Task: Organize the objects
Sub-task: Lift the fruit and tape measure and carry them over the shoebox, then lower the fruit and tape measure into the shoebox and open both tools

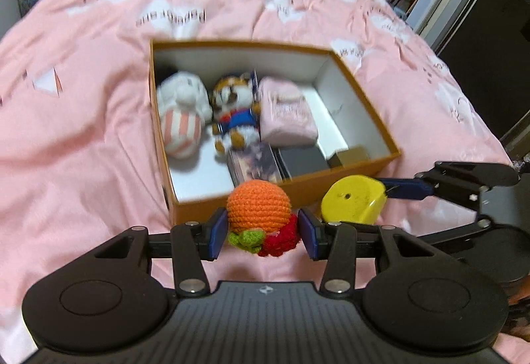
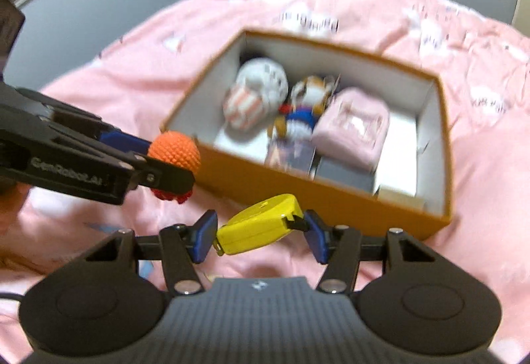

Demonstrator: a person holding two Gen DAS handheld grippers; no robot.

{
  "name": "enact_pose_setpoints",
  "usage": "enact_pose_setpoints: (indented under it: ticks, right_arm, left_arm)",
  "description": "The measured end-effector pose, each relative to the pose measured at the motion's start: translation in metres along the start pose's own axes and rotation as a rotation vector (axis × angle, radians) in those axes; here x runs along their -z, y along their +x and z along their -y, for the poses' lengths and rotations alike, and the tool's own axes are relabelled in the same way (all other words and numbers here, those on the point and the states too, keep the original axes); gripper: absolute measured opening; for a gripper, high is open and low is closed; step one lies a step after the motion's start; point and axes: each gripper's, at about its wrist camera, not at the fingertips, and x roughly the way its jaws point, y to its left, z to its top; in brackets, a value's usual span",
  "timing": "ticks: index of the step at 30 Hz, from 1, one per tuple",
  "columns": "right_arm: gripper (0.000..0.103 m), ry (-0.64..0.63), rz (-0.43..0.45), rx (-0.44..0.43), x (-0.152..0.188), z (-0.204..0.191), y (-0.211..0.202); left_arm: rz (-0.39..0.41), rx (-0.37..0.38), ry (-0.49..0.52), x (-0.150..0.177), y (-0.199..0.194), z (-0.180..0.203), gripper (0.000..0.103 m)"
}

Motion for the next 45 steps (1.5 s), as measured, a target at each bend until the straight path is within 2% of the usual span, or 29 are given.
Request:
enact_pose_setpoints:
  ticks: [4,9,17,21,27,32,40,45]
  right_arm:
    - [0.059,-0.021,0.074,-0.002,-0.02,-0.002,-0.017]
    - [0.059,-0.016,0.108,0.002,-0.043,0.004,-0.008]
    - [0.059,0.026,0.055,-0.006,-0.059,0.023,0.04]
    - [0.059,0.033,0.016,0.008,-0.058,0.029,0.061]
    - [0.059,0.06,-0.027,0.006,-0.054,0.04,0.082]
    - [0.059,0.068,-0.046,0.003,-0.054,0.044,0.093]
    - [0.059,0.107,-0.067,-0.01,-0.051,0.051,0.101]
    - [0.059,0.131,-0.071,-0.03,-0.052,0.054,0.1]
  left_arm:
    - [0.018,-0.023,0.027,-0.013,-0.004,-0.001,0.053]
    - [0.02,-0.062,0.048,-0.031,0.002,-0.006,0.052]
    - [-0.045,-0.158,0.149,-0.054,0.037,-0.014,0.053]
    - [-0.088,-0.223,0.257,-0.056,0.058,-0.009,0.052]
    - [-0.144,-0.239,0.359,-0.054,0.083,-0.005,0.053]
    - [-0.149,-0.267,0.428,-0.054,0.098,-0.003,0.054]
    - [-0.077,-0.273,0.392,-0.059,0.104,-0.013,0.055]
    - [0.01,-0.24,0.283,-0.061,0.089,-0.022,0.055]
